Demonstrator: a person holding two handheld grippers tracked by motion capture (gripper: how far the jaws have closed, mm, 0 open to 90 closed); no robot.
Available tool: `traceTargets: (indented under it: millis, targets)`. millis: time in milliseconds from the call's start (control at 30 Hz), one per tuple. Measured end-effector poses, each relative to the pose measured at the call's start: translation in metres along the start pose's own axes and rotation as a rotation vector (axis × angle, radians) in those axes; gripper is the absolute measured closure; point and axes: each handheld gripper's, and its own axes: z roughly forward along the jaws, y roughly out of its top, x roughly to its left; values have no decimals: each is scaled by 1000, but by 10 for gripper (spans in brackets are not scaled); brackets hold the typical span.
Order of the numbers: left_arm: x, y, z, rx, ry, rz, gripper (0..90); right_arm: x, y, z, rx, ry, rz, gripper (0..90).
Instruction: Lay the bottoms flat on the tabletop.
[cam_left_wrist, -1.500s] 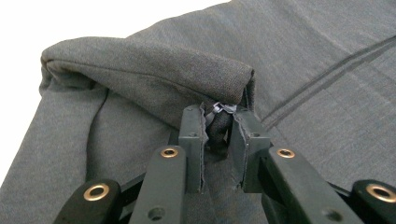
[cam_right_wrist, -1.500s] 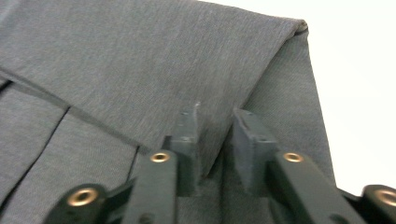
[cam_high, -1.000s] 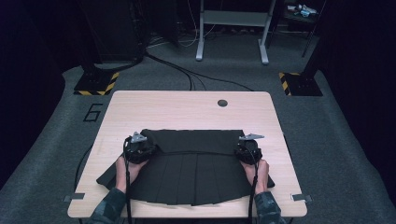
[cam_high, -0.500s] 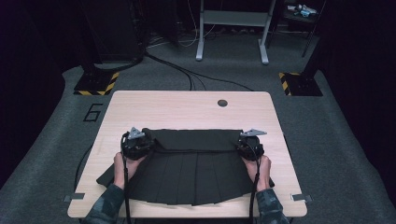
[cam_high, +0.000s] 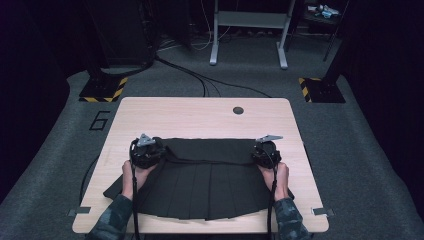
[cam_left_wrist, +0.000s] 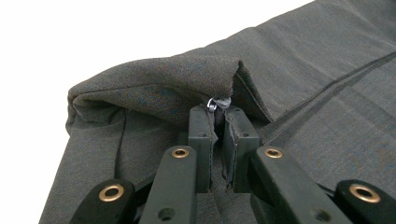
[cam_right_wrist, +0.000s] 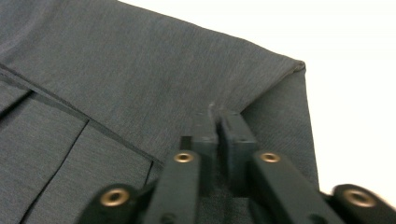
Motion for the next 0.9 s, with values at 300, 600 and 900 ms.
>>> traceTargets:
  millis: [300,600,900]
  targets:
    - [0,-4,2,-4,-6,-7,828,-1,-3,0,16,11,39,662]
    - [1,-6,1,8,-12,-14,827,2,-10,11,29,17,39,834]
    - [2,-7,0,-10,-12,-25,828,6,-9,2,-19,16,20,851]
